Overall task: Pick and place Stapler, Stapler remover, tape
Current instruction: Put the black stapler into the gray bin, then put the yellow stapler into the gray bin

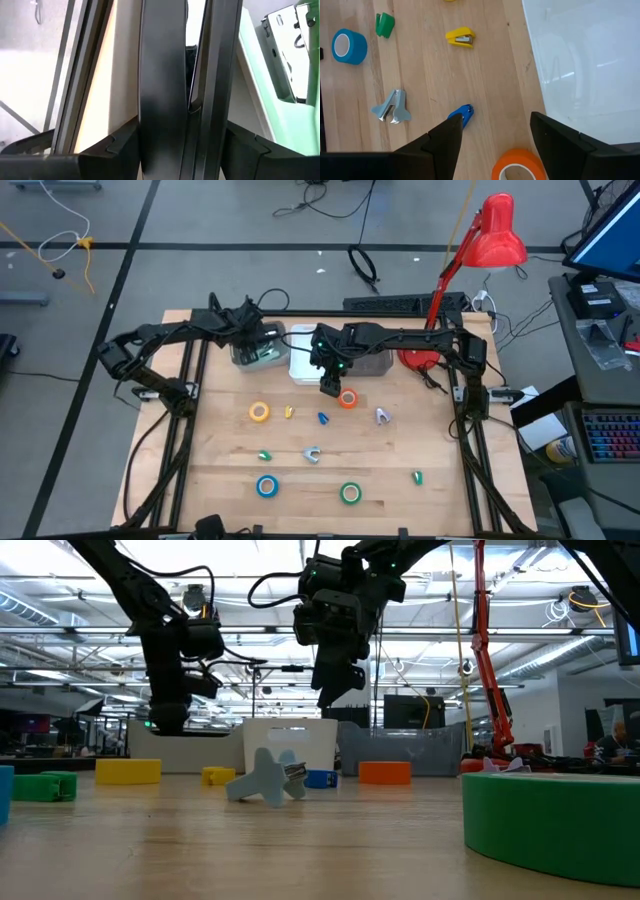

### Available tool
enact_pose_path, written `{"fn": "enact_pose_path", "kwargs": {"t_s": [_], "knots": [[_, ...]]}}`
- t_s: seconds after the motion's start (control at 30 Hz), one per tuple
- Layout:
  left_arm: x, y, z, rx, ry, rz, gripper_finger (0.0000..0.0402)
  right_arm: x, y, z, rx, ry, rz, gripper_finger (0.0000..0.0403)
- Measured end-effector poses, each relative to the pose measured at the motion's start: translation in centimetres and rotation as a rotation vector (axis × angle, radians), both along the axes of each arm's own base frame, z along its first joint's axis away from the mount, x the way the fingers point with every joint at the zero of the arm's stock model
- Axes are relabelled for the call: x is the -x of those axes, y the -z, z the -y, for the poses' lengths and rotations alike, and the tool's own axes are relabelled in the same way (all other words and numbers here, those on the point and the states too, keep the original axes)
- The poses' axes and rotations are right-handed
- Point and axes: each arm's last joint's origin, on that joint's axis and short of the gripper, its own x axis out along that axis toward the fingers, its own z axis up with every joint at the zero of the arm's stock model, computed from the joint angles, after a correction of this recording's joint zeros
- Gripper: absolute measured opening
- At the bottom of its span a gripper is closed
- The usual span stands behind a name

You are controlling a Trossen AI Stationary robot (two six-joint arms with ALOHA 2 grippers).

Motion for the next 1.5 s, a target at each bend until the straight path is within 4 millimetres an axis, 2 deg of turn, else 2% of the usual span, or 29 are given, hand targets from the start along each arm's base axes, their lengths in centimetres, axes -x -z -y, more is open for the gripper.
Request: {"fn": "enact_pose_path", "kwargs": {"t_s": [0.7, 0.8, 1.07, 1.23, 1.33, 1.5], "knots": [[0.0, 0.0, 0.0, 0.004, 0.026, -0.014, 0.0217, 0.0, 0.0, 0.0, 0.007, -0.012, 0.004, 0.0228], [0.0, 0.0, 0.1, 0.015, 0.031, -0.005, 0.023, 0.0, 0.0, 0.0, 0.007, -0.013, 0.004, 0.0228], [0.1, 0.1, 0.1, 0.01, 0.026, -0.018, 0.0293, 0.0, 0.0, 0.0, 0.007, -0.013, 0.004, 0.0228], [0.1, 0.1, 0.2, -0.008, 0.0, -0.041, 0.03, 0.0, 0.0, 0.0, 0.007, -0.013, 0.004, 0.0228], [-0.2, -0.6, 0.2, -0.021, 0.003, -0.042, 0.029, 0.0, 0.0, 0.0, 0.007, -0.012, 0.004, 0.0228], [-1.2, -3.3, -0.5, -0.039, -0.019, -0.005, 0.0272, 0.0, 0.0, 0.0, 0.005, -0.01, 0.001, 0.0228]]}}
